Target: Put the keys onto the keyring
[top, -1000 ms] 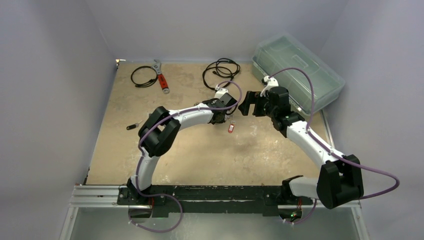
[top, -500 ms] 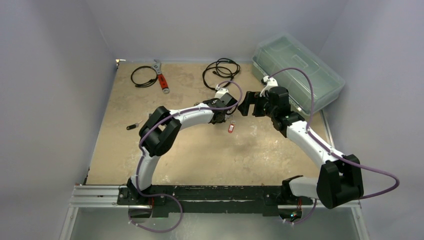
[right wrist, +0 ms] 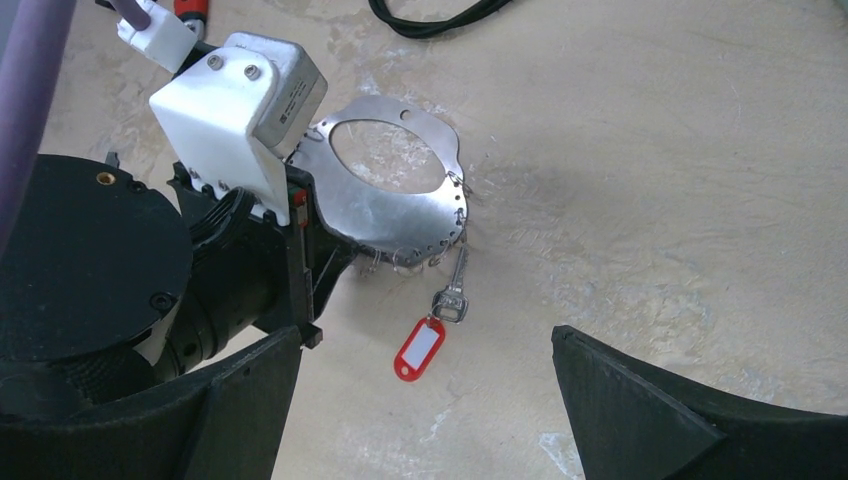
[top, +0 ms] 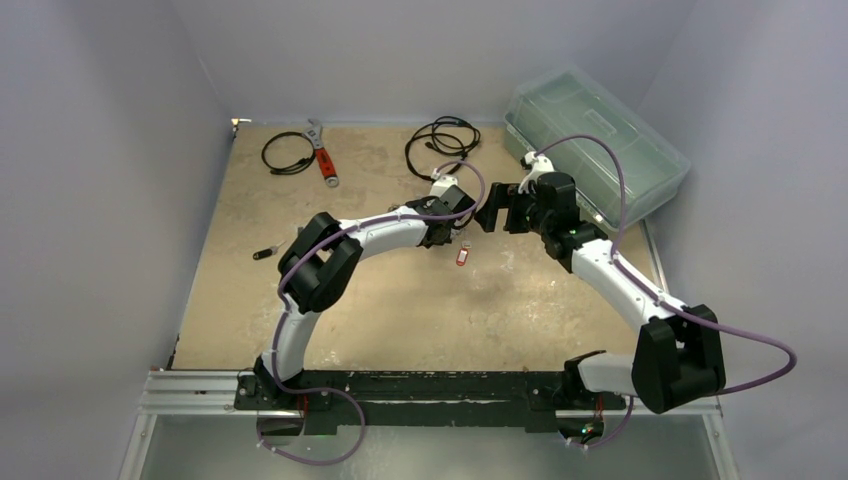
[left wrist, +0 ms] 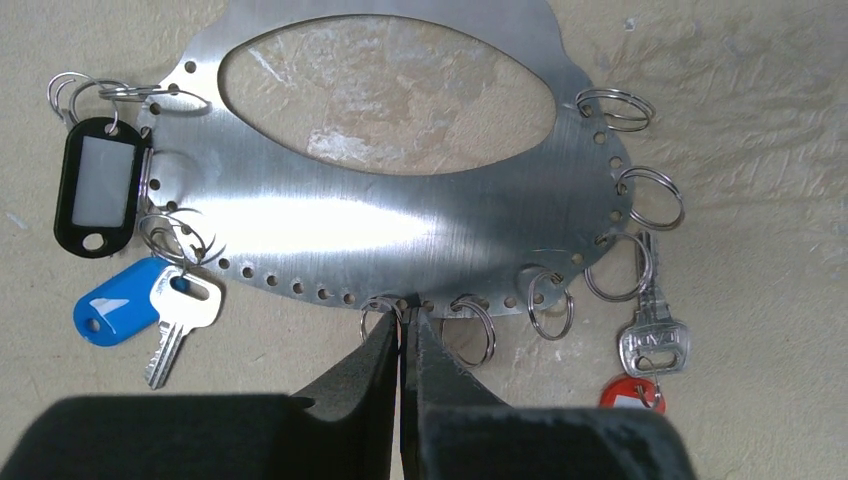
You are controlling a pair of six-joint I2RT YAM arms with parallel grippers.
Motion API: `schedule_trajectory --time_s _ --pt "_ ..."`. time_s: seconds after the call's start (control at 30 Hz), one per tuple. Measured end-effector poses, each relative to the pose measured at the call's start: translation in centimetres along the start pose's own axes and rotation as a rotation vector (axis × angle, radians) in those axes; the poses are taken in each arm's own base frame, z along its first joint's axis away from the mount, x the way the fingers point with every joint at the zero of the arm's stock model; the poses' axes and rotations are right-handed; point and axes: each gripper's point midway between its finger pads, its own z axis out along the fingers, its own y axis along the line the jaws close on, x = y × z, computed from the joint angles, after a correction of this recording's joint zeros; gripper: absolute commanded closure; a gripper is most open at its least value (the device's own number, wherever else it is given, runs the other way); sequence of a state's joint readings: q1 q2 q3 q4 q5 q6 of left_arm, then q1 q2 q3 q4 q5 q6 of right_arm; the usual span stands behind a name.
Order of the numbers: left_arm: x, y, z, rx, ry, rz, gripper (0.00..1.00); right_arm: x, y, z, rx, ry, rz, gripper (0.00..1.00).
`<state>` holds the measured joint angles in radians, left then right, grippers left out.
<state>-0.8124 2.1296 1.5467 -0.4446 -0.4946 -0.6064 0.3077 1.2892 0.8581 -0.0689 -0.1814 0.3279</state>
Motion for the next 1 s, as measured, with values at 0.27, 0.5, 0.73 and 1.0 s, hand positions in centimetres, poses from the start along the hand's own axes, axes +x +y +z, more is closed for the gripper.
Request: schedule_trajectory --time_s 0.27,0.5,0.73,1.0 --pt "0.2 0.0 -0.2 0.043 -0.033 0.005 1.00 0.0 0.1 -0.1 0.000 0.007 0.001 0.01" --pt "-0.2 1.1 -2.3 0.078 -0.085 0.009 1.00 -0.2 0.2 -0.1 -0.004 0.006 0.001 0.01" --pt "-1.7 1.8 -4.9 0.133 -0.172 -0.004 1.00 -0.8 0.7 -0.3 -0.022 -0.002 -0.002 0.01" --pt "-4.2 3.0 -7.7 0.170 -0.295 -0.008 1.00 -1.4 0.8 -0.4 -0.026 -0.015 -0.017 0.01"
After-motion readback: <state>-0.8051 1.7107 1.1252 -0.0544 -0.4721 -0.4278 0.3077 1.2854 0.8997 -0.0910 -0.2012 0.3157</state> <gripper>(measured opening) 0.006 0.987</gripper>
